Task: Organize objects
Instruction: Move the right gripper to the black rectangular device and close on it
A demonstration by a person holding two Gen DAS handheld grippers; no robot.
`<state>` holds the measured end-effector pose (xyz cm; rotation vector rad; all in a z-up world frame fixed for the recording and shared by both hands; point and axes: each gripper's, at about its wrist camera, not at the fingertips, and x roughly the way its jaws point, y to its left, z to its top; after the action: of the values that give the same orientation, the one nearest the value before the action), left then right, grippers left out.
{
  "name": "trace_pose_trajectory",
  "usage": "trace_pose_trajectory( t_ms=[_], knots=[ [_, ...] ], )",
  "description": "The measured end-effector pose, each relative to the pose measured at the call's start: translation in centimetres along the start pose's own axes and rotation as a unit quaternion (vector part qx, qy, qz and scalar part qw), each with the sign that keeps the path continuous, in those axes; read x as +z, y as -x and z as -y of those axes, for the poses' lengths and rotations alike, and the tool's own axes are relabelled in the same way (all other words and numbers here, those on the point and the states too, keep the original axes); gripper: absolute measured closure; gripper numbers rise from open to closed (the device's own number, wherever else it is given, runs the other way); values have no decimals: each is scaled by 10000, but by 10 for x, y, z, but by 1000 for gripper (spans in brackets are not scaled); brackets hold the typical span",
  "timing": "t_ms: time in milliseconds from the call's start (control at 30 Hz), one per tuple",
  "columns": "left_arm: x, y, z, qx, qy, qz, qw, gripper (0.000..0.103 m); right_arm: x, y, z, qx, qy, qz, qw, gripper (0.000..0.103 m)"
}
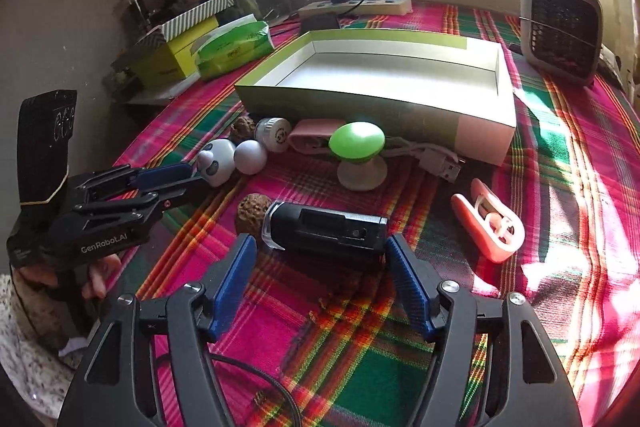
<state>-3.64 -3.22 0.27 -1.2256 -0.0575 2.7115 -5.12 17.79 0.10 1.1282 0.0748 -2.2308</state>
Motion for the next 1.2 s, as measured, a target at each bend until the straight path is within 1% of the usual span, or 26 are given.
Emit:
trace_pose_trajectory(
  t_ms=[67,100,233,267,367,500,633,733,800,833,900,967,1067,1200],
  knots=[
    [0,0,0,7,-11,-1,10000,65,-5,2,-5,16,148,-64,9999,40],
    [0,0,0,1,-1,0,10000,65,-6,3,-7,-41,245,-70,9997,40],
    [0,0,1,5,2,-3,10000,65,-2,5,-5,-495,422,53,9979,40],
    [0,-1,0,9,-1,-3,10000,65,0,6,-5,-522,499,96,9973,40],
    [0,0,0,6,8,-6,10000,65,6,3,-12,-540,915,137,9942,40],
    [0,0,-3,-21,53,-43,10000,65,9,-10,-17,-557,1310,-113,9897,40],
    [0,0,-5,4,61,-59,10000,65,11,-19,-12,-329,1299,-287,9906,40],
    [0,0,-5,-4,73,-68,10000,65,10,-18,-14,-330,1332,-259,9902,41],
    [-1,0,-4,-9,61,-76,10000,65,8,-17,-14,-343,1305,-238,9906,50],
    [-1,0,-4,-12,50,-77,10000,65,8,-16,-13,-359,1273,-215,9910,52],
    [-1,0,-3,-20,42,-78,10000,65,6,-13,-13,-389,1234,-180,9914,63],
    [0,0,-3,-28,43,-79,10000,65,4,-11,-14,-446,1206,-172,9916,68],
    [0,0,-2,-24,39,-79,10000,65,1,-8,-14,-536,1116,-141,9922,71],
    [0,0,-2,-29,50,-81,10000,65,-4,-3,-10,-651,834,-89,9943,72]
  ],
)
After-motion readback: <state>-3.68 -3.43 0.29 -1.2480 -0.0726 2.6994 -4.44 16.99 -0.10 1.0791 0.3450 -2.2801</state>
